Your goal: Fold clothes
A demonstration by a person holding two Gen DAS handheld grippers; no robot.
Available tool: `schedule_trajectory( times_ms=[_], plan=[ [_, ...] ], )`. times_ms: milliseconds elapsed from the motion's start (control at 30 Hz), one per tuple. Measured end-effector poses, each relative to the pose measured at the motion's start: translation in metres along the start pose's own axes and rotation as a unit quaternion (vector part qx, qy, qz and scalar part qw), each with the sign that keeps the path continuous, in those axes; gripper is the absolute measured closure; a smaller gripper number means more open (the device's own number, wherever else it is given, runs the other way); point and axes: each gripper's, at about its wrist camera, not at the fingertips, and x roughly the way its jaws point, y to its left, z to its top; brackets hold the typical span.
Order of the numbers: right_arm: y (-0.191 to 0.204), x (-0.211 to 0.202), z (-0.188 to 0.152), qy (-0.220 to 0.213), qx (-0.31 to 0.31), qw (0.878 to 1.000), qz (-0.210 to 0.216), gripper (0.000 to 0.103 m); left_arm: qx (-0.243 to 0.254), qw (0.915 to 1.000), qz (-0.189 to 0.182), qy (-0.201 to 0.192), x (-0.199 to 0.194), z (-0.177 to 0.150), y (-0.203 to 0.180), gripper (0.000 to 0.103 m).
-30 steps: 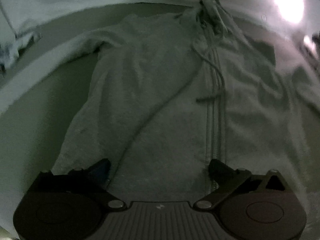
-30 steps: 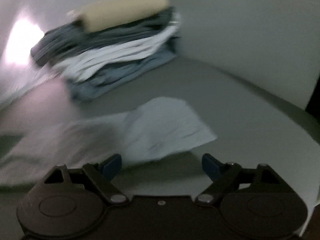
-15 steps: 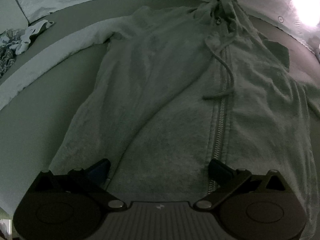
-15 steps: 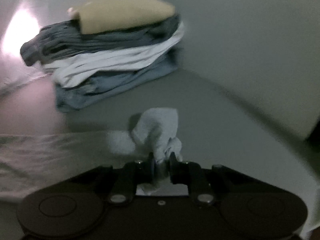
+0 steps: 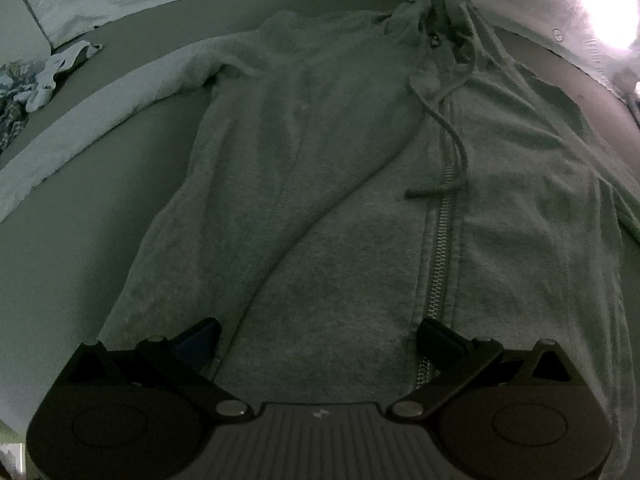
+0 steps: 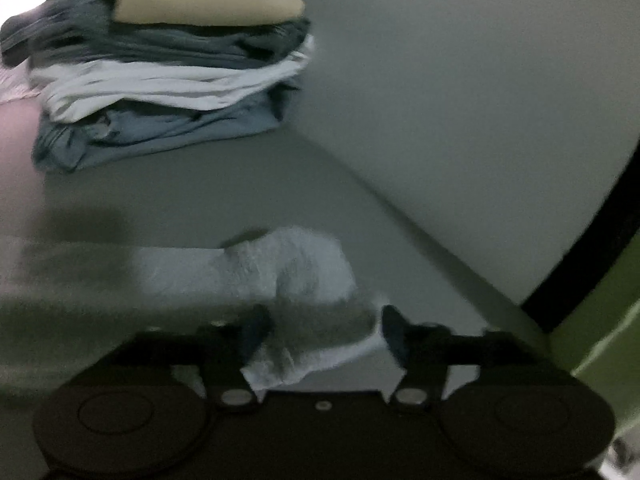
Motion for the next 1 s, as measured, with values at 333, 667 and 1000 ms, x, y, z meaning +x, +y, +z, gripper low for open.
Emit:
schedule_trajectory(
  times_ms=[333, 667, 1000],
  plan=[
    [0.054, -0.118, -0.018, -0.007, 0.011, 0.999, 0.031, 0.002, 0.035, 0.9988, -0.033, 0.0, 0.0, 0.005, 0.006, 0.0],
    [0.212, -0.278, -0.074, -0.052, -0.109, 0.945, 0.304, 0.001, -0.119, 0.9748, -0.182, -0.049, -0.014, 0.024, 0.155, 0.0],
    [0.293, -0.325, -0.128, -0.053, -0.1, 0.925, 0.362, 0.0, -0.278, 0.9471, -0.124, -0.102, -0.021, 0.009, 0.336, 0.001]
  ],
)
